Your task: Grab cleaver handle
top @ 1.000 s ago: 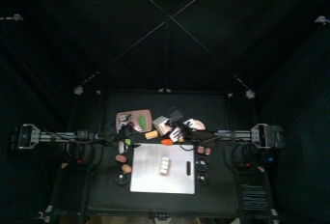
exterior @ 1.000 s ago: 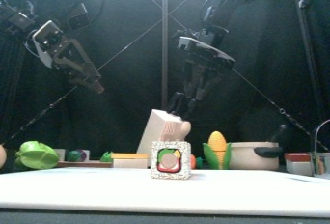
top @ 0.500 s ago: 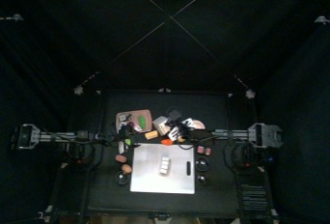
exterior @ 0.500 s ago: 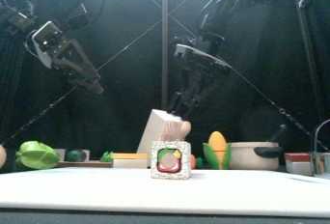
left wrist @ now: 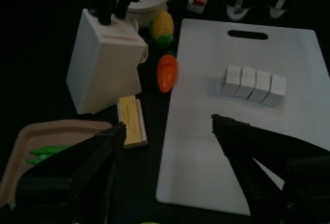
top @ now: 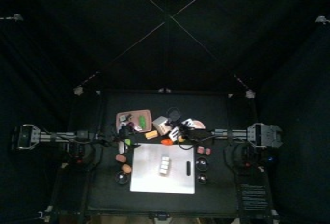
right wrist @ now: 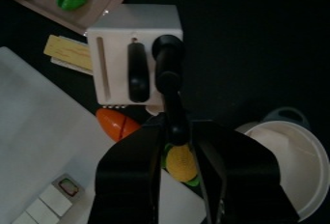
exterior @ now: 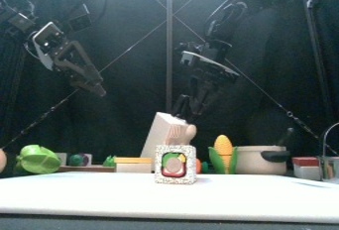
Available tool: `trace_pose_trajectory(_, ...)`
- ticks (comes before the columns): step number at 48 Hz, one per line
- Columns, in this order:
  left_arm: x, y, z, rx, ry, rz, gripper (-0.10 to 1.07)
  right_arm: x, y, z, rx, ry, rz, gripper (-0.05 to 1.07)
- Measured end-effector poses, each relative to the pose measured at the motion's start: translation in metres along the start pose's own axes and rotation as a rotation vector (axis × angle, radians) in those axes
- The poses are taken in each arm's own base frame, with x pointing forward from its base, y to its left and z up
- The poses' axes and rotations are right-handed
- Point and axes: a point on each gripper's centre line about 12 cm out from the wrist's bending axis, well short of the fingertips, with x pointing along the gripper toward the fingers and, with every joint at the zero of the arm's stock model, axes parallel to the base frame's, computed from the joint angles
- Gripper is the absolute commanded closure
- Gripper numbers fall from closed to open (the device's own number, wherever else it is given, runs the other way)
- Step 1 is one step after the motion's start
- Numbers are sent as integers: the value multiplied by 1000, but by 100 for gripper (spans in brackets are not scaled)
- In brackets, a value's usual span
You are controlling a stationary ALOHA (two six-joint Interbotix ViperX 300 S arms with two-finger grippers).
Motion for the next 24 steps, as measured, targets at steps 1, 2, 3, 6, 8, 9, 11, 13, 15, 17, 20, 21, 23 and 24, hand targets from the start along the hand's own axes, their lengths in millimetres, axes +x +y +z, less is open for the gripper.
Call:
trace_pose_trajectory(1, 0, 0, -1, 1, 2, 1, -5, -1, 0, 0, 1, -2, 2, 47)
trace_pose_trajectory(2, 0, 0, -1, -1, 2, 1, -5, 0, 0, 0, 0, -1, 3, 47)
trace_pose_trajectory(3, 0, 0, -1, -1, 2, 1, -5, 0, 1, 0, 3, -1, 5, 48)
trace_pose_trajectory(6, 0, 0, -1, 1, 2, 1, -5, -1, 1, 1, 2, -4, 8, 50)
trace_pose_trajectory(8, 0, 1, -1, -3, 2, 3, -5, -1, 1, 0, 3, -2, 7, 50)
trace_pose_trajectory(9, 0, 1, -1, -1, 2, 3, -5, -1, 1, 0, 4, -3, 9, 51)
trace_pose_trajectory(11, 0, 0, -1, -1, 2, 1, -5, 0, 0, 1, 7, -2, 7, 51)
trace_pose_trajectory(13, 0, 0, -1, -1, 2, 1, -5, 0, 0, 1, 10, -2, 7, 51)
trace_pose_trajectory(15, 0, 1, -1, 0, 2, 3, -5, -1, 1, 0, 10, -2, 7, 51)
trace_pose_trajectory(17, 0, 1, -1, -1, 2, 3, -5, 0, 1, 0, 11, 0, 7, 51)
trace_pose_trajectory(20, 0, 1, -1, -1, 2, 3, -5, -1, 1, 0, 12, 0, 6, 51)
trace_pose_trajectory(21, 0, 1, -1, -1, 2, 3, -5, -1, 1, 0, 12, 0, 6, 51)
trace_pose_trajectory(23, 0, 1, -1, -1, 2, 3, -5, -1, 1, -1, 9, 3, 2, 51)
trace_pose_trajectory(24, 0, 1, -1, 0, 2, 3, -5, -1, 1, -2, 7, 5, 1, 51)
